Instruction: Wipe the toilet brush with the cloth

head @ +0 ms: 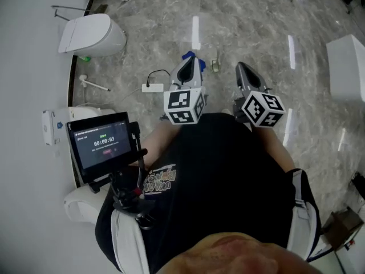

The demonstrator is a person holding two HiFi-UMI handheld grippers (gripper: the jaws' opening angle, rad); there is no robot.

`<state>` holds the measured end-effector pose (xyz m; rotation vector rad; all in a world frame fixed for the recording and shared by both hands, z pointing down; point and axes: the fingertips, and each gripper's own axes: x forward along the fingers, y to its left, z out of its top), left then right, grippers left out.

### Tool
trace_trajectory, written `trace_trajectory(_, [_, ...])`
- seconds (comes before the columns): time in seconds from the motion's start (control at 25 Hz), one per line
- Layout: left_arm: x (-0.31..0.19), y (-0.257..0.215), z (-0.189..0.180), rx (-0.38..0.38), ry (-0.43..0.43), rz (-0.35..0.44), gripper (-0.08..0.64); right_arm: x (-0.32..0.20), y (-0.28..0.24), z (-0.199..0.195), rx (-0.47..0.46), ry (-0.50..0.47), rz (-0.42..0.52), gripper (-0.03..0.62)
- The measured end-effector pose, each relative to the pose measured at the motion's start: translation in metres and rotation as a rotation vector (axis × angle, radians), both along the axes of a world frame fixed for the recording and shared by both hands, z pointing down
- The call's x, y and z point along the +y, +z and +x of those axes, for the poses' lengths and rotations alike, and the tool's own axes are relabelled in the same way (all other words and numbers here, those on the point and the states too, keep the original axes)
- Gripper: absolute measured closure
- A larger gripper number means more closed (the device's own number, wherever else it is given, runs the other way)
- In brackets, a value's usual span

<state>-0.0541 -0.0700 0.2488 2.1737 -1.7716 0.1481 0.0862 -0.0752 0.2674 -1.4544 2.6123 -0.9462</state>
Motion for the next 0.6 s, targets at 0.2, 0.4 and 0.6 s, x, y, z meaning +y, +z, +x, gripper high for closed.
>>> trace_trajectory(0.2, [-0.003, -0.003, 0.010, 0.012, 0.030, -0.001, 0.560, 0.001, -0.003, 0.012, 0.004, 0.040, -0.006, 0.592])
trace_trajectory(0.4, [0.003, 0.002, 0.006, 0.019, 0.009, -0.019, 0.560, 0.003, 0.001, 0.006, 0.002, 0.013, -0.018, 0.592])
trace_trajectory(0.6, [0.001, 0.002, 0.005, 0.017, 0.004, -0.010, 0.560, 0.003, 0.001, 0.004, 0.003, 0.002, -0.019, 0.592])
